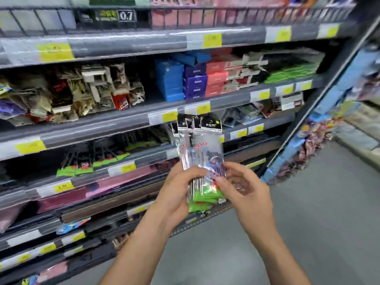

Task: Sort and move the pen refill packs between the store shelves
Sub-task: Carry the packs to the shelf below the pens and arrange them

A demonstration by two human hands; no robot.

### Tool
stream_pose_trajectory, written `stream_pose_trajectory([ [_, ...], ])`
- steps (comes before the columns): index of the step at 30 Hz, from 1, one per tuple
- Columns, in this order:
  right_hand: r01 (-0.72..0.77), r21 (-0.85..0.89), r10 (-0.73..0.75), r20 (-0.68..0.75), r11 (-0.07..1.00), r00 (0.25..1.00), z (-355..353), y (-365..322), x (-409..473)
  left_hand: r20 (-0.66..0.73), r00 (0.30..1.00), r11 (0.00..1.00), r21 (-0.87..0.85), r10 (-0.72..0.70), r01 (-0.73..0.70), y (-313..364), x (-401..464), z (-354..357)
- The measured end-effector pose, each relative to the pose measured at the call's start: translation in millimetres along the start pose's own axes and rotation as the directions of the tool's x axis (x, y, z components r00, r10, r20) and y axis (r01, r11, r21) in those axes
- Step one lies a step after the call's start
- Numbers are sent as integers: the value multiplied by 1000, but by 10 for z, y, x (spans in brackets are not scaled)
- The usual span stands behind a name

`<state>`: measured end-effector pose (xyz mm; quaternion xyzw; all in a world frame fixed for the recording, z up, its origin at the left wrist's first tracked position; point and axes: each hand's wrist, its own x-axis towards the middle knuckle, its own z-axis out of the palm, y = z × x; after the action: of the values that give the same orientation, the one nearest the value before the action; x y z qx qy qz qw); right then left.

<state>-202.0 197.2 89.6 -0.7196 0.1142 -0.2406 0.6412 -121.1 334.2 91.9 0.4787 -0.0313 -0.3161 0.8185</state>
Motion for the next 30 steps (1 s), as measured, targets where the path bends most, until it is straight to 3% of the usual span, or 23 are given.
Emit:
stream_pose_trajectory([
  [2,-178,167,185,-27,970,982,-443,-77,37,16,1000,1000,15,19,-20,-142,121,433],
  [4,-255,219,266,-22,942,964,-861,-98,78,-5,1000,999,46,10,-10,-312,273,848],
  [17,-258,141,276,-129,956,952,-2616,91,1301,-62,996,987,150,60,-50,-899,1606,2515],
  [22,-289,173,296,-20,942,955,-2924,260,1991,-144,984,985,147,107,-86,-930,2284,2796],
  [26,-369,318,355,105,873,929,-3175,357,2433,-228,969,995,63,95,-83,-926,2806,3045],
  [30,-402,289,380,131,869,916,-3436,411,2934,-280,954,994,13,111,-112,-927,3240,3295],
])
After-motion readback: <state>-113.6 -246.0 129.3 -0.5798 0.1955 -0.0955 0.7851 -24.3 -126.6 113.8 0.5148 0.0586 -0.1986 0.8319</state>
